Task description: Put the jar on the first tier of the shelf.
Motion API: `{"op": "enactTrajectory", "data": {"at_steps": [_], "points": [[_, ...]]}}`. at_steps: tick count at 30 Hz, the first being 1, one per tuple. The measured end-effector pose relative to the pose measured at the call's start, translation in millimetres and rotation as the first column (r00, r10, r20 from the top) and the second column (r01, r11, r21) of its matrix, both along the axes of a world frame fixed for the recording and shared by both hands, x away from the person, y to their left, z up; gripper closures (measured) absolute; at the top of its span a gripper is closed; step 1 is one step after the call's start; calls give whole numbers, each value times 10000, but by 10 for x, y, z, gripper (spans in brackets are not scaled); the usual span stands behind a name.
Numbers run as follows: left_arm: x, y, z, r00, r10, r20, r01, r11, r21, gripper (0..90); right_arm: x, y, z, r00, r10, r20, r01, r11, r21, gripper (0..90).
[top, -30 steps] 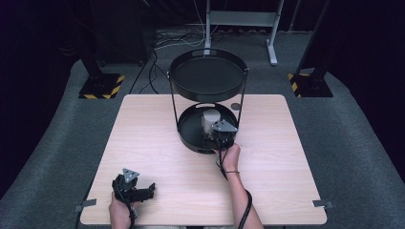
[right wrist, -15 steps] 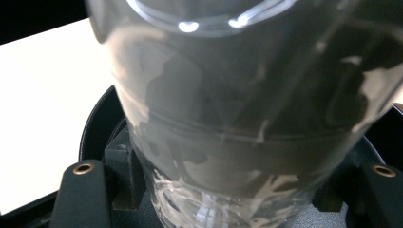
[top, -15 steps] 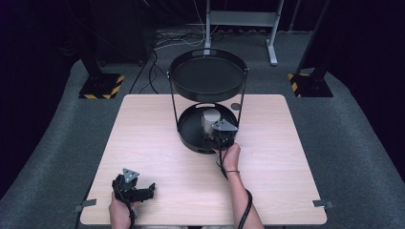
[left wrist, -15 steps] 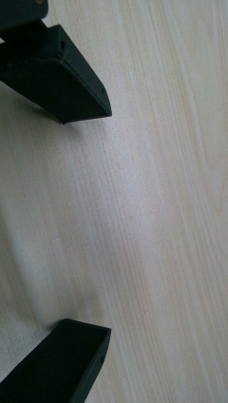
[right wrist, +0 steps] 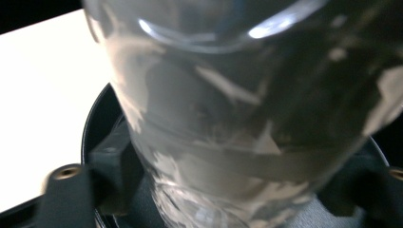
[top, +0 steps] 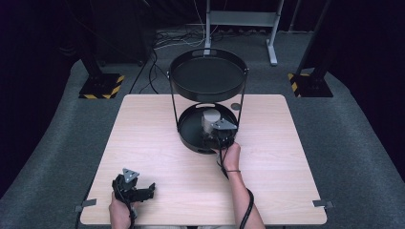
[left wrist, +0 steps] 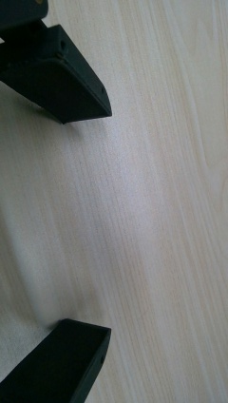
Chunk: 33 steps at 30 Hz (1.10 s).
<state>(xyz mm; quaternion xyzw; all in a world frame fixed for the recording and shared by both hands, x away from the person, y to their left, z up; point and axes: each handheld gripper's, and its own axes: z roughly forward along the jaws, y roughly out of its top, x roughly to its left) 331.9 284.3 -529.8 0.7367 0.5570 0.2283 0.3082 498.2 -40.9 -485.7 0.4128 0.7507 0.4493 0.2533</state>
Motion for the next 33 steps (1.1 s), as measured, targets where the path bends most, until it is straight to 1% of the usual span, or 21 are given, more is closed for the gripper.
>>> {"op": "enactTrajectory", "data": {"at_steps": [1, 2, 3, 4, 5, 8, 11, 15, 19, 21, 24, 27, 30, 32, 33], "points": [[0, 0, 0, 10000, -2, -4, 2, 10000, 2, 0, -2, -11, 11, 9999, -12, -142, 11, 10000, -12, 134], [0, 0, 0, 10000, 1, -1, -1, 10000, -1, 0, -3, -25, 25, 9991, -15, -422, 16, 10000, 41, 92], [0, 0, 0, 10000, 0, -2, 0, 10000, 0, 0, -13, -51, 44, 9976, -36, -697, 50, 9998, 199, 65], [0, 0, 0, 10000, -1, -3, 1, 10000, 2, 0, -27, -69, 56, 9972, -7, -754, 28, 9996, 278, 52], [0, 0, 0, 10000, 1, -1, -1, 10000, 3, 0, -43, -88, 74, 9961, 31, -887, -8, 9997, 255, 34], [0, 0, 0, 10000, 0, -1, 0, 10000, 3, 0, -118, -123, 125, 9941, 141, -1079, -148, 9999, -60, 18], [0, 0, 0, 10000, 0, -3, 0, 10000, 3, 0, -232, -186, 193, 9941, 195, -1071, -208, 9997, -115, 14], [0, 0, 0, 10000, 2, 0, -2, 10000, 3, 0, -404, -270, 260, 9950, 370, -924, -398, 9988, -286, 11], [0, -1, 0, 10000, 4, -2, -4, 10000, 2, 0, -603, -382, 296, 9940, 587, -925, -629, 9971, -425, 0], [0, 0, 0, 10000, 4, -1, -4, 10000, 2, 0, -707, -446, 301, 9938, 610, -928, -652, 9970, -428, 0], [0, 0, 0, 10000, 2, -2, -2, 10000, 6, 0, -863, -555, 279, 9940, 607, -907, -650, 9969, -453, 0], [0, 0, 0, 10000, 4, 1, -4, 10000, 2, 0, -1016, -670, 211, 9944, 452, -953, -515, 9965, -655, 0], [0, 0, 0, 10000, 3, -1, -3, 10000, 6, 0, -1162, -802, 94, 9946, 84, -1039, -181, 9955, -928, 0], [-1, -1, 0, 10000, 13, -2, -13, 10000, 2, 0, -1278, -926, -25, 9928, -116, -1191, 15, 9965, -839, 0], [-1, -1, 0, 10000, 13, 0, -13, 10000, 9, 0, -1313, -959, -60, 9920, -185, -1248, 72, 9959, -902, 0]]}}
